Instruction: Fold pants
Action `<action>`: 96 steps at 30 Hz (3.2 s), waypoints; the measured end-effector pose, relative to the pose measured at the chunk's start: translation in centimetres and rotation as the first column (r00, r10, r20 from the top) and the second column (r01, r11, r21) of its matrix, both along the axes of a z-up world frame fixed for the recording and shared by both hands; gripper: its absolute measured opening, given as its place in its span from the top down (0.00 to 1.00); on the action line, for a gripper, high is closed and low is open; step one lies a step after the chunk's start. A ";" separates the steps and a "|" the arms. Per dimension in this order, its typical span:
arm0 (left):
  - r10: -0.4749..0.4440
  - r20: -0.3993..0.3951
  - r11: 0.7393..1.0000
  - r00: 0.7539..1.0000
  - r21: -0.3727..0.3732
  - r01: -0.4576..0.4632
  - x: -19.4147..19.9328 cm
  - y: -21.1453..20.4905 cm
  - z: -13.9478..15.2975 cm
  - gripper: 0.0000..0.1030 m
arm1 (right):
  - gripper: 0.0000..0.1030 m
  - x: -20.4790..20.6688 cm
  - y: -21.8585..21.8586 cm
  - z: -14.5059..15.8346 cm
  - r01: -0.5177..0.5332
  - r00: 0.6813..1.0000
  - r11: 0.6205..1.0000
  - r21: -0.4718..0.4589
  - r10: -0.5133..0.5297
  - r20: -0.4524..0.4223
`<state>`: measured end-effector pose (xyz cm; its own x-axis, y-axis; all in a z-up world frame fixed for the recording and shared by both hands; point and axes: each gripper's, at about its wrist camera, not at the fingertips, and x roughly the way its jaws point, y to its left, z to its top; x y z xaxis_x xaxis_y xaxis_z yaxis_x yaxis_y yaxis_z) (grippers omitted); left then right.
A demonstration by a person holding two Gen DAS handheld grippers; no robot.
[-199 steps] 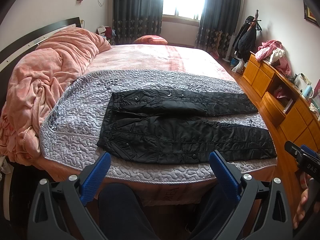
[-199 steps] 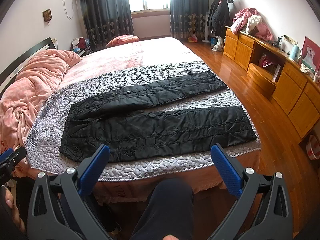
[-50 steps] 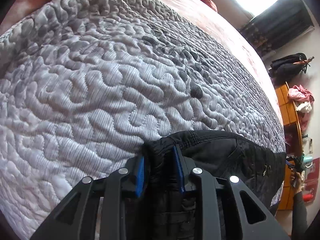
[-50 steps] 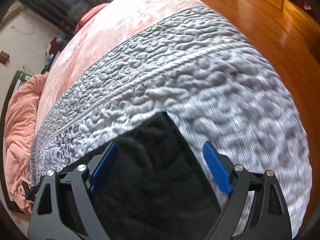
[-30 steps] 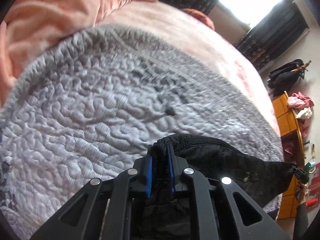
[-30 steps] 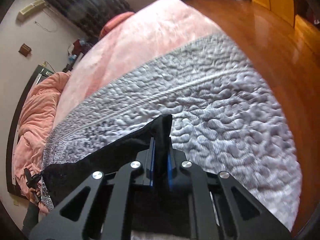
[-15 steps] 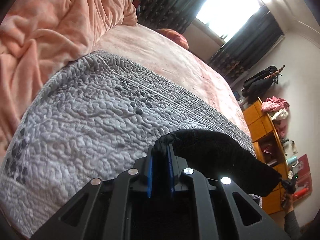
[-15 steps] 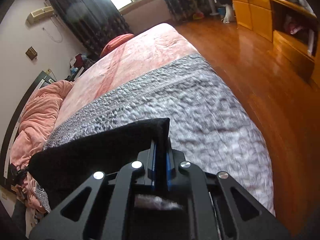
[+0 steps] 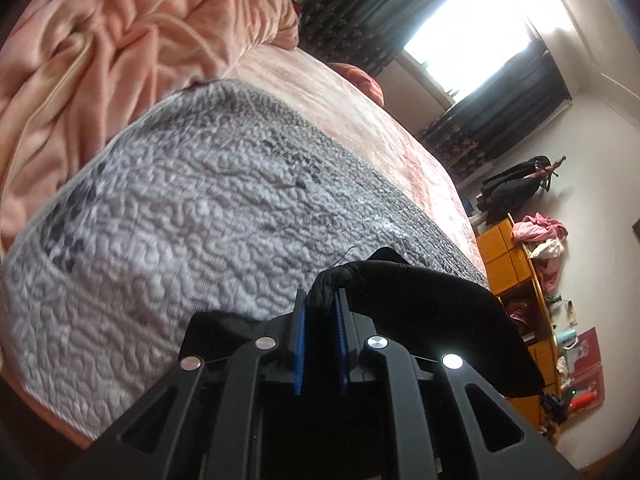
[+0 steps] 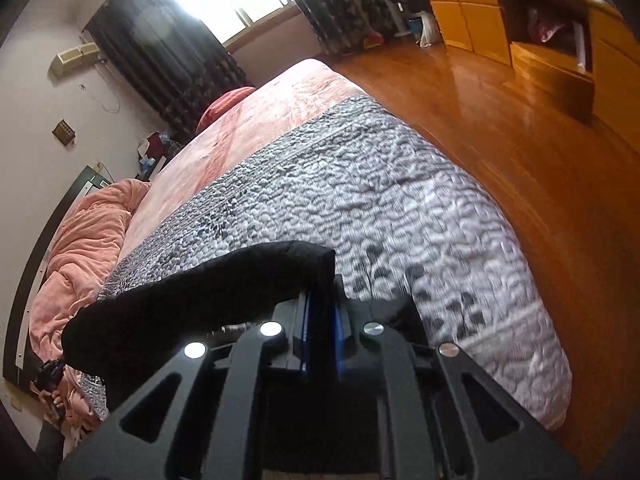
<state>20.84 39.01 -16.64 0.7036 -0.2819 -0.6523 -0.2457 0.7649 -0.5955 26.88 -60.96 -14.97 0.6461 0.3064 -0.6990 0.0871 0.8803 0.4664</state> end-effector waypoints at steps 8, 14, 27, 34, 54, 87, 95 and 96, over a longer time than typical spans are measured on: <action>0.023 -0.021 0.998 1.000 -0.051 -0.024 -3.8 0.2 -3.2 0.87 | 0.90 -4.8 -0.1 -2.2 0.025 0.999 0.999 0.023 -0.025 -0.022; 0.024 -0.050 0.999 0.998 -0.031 -0.026 -5.3 0.0 -4.8 0.84 | 0.89 -7.2 -0.3 -3.9 0.050 0.998 0.998 0.046 -0.047 -0.051; 0.123 -0.266 0.991 0.956 0.086 -0.103 -8.2 0.1 -10.7 0.41 | 0.46 -10.5 -0.5 -8.9 0.162 0.966 0.987 0.017 -0.155 -0.206; 0.305 -0.321 0.952 0.896 0.111 -0.285 -12.8 2.7 -11.9 0.30 | 0.43 -14.5 -2.7 -11.9 0.296 0.921 0.952 0.081 -0.262 -0.288; 0.195 -0.376 0.970 0.906 0.214 -0.120 -6.7 -5.7 -14.4 0.74 | 0.47 -14.5 -1.0 -15.0 0.422 0.906 0.733 0.533 -0.331 -0.263; 0.204 -0.403 0.968 0.892 0.220 -0.121 -7.1 -5.7 -14.5 0.78 | 0.96 -12.7 -1.4 -17.6 0.479 0.874 0.785 0.392 -0.384 -0.298; 0.262 -0.334 0.936 0.906 0.317 -0.154 -8.7 -5.9 -11.3 0.49 | 0.62 -15.6 -3.2 -16.1 0.507 0.862 0.752 0.421 -0.434 -0.262; 0.275 -0.293 0.923 0.916 0.346 -0.167 -9.2 -6.2 -10.3 0.41 | 0.58 -16.2 -3.8 -15.8 0.519 0.855 0.736 0.434 -0.450 -0.258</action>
<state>11.63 32.80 -26.94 0.4528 0.1079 -0.8850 -0.5706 0.7978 -0.1947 10.71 -64.79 -30.77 0.7150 0.2880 -0.6371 0.5289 0.3732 0.7623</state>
